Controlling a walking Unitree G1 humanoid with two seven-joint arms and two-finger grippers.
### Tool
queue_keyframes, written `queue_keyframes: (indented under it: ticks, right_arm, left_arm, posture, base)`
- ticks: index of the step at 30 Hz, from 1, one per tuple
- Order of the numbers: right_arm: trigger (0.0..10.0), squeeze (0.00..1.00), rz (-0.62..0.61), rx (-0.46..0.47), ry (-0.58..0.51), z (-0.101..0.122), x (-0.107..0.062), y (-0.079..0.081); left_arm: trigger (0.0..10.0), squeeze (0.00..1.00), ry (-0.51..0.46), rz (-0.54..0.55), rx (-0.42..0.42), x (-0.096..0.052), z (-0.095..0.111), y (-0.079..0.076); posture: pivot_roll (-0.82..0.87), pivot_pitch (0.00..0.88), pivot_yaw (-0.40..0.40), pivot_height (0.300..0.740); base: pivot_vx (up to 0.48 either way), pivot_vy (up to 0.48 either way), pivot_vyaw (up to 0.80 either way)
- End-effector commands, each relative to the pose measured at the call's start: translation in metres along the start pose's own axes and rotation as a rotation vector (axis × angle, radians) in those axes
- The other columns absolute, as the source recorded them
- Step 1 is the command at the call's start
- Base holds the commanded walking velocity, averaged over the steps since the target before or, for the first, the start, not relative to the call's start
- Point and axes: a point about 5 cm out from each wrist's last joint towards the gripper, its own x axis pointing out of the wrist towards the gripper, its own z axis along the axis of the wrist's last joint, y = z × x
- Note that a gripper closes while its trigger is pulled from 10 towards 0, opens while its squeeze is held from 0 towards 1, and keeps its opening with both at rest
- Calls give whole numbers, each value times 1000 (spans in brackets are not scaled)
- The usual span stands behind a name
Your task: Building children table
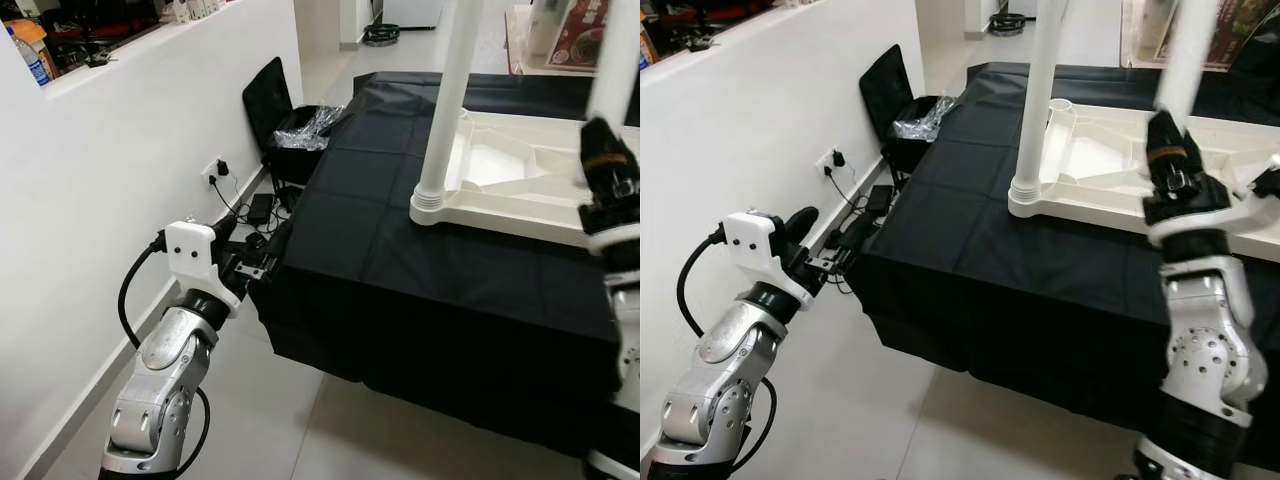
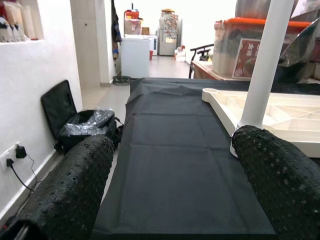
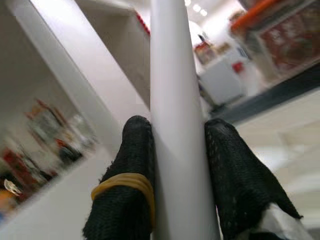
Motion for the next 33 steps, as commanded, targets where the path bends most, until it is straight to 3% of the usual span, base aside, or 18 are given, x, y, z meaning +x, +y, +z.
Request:
queue_keyframes:
  ticks: [1, 2, 3, 4, 5, 6, 7, 9, 15, 22, 33]
  right_arm:
    - [10000, 0, -36, -144, 86, -12, -4, -4]
    - [10000, 0, -80, -244, 187, -24, -9, -11]
    - [10000, 0, -80, -244, 187, -24, -9, -11]
    - [10000, 0, -98, -374, 273, -36, -15, -17]
    - [10000, 0, -98, -374, 273, -36, -15, -17]
    - [10000, 0, -92, -514, 359, -47, -19, -19]
    - [10000, 0, -92, -514, 359, -47, -19, -19]
    - [10000, 0, -6, -646, 426, -63, -23, -9]
    - [10000, 0, 90, -726, 429, -75, -19, 6]
    - [10000, 0, 111, -776, 419, -80, -9, 19]
    - [10000, 0, 148, -729, 424, -92, -1, 42]
  left_arm:
    - [10000, 0, -3, 20, 12, 0, 0, 4]
    - [10000, 0, -7, 20, 10, 0, 0, 4]
    - [10000, 0, -7, 20, 10, 0, 0, 4]
    - [10000, 0, -3, 14, 17, 0, 0, 4]
    - [10000, 0, -3, 14, 17, 0, 0, 4]
    - [10000, 0, -3, 19, 15, 0, 0, 5]
    - [10000, 0, -3, 19, 15, 0, 0, 5]
    - [10000, 0, -10, 18, 3, 1, 1, 5]
    - [10000, 0, -23, 5, -16, 2, 1, -1]
    - [10000, 0, -30, 13, -35, 4, 4, -3]
    - [10000, 0, -43, 10, -35, 5, 9, -2]
  posture:
    - [-34, 122, 47, 740]
    - [-35, 122, 44, 740]
    - [-35, 122, 44, 740]
    - [-38, 120, 37, 740]
    - [-38, 120, 37, 740]
    - [-36, 119, 34, 740]
    - [-36, 119, 34, 740]
    - [-47, 118, 29, 740]
    - [-48, 116, 23, 740]
    - [-43, 117, 16, 740]
    - [-43, 125, 19, 740]
  base:
    - [0, 0, 0]
    - [0, 0, 0]
    - [0, 0, 0]
    - [0, 0, 0]
    - [0, 0, 0]
    - [0, -277, 0]
    - [0, -277, 0]
    - [0, -472, 0]
    - [0, -471, 0]
    - [0, -337, 0]
    - [140, 0, -73]
